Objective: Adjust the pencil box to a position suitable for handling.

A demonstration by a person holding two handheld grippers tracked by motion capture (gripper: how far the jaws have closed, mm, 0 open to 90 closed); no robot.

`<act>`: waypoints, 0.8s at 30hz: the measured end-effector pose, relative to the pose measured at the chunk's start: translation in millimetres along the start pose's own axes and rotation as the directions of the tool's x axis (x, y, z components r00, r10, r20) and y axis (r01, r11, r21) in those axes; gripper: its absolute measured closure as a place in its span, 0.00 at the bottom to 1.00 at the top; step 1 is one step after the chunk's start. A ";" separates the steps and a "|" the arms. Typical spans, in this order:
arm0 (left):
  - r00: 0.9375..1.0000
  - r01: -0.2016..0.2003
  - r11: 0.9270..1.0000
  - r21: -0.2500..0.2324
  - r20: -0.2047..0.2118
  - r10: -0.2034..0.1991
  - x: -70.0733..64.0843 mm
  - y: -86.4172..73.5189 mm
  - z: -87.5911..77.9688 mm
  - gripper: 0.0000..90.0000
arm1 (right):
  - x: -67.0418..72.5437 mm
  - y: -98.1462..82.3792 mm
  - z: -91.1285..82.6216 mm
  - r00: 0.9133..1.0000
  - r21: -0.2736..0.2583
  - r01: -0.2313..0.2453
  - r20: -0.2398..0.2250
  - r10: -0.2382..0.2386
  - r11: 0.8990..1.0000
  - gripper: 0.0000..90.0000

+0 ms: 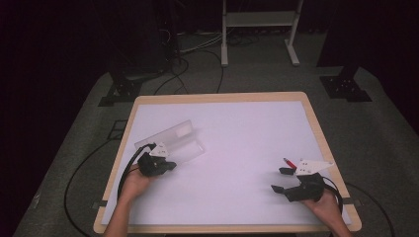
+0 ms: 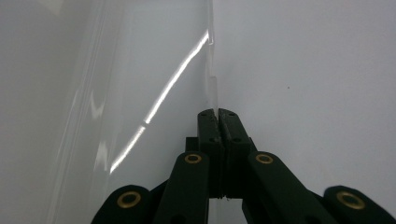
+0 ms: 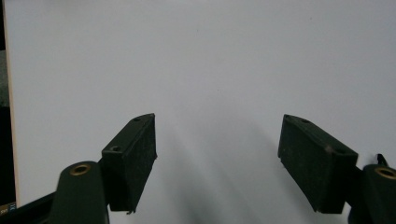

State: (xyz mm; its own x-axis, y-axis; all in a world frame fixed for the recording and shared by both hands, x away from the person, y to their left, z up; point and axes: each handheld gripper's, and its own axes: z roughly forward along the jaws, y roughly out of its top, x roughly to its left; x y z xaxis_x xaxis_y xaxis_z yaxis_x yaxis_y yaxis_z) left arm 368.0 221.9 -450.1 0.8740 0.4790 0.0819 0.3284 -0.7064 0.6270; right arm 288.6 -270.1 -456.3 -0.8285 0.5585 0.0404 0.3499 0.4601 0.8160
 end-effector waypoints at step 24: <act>0.997 -0.072 0.996 -0.059 0.011 0.073 -8.5 29.0 -19.8 0.99 | -3.7 -1.9 0.1 1.000 0.007 -0.022 0.012 0.021 1.000 0.29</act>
State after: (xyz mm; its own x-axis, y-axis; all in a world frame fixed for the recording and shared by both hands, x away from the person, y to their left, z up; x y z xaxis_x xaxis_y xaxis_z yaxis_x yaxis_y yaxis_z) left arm 363.0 207.7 -417.3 0.8995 0.4206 0.1184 0.2432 -0.7071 0.6640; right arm 291.1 -273.0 -458.1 -0.8156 0.5763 0.0511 0.3707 0.4527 0.8110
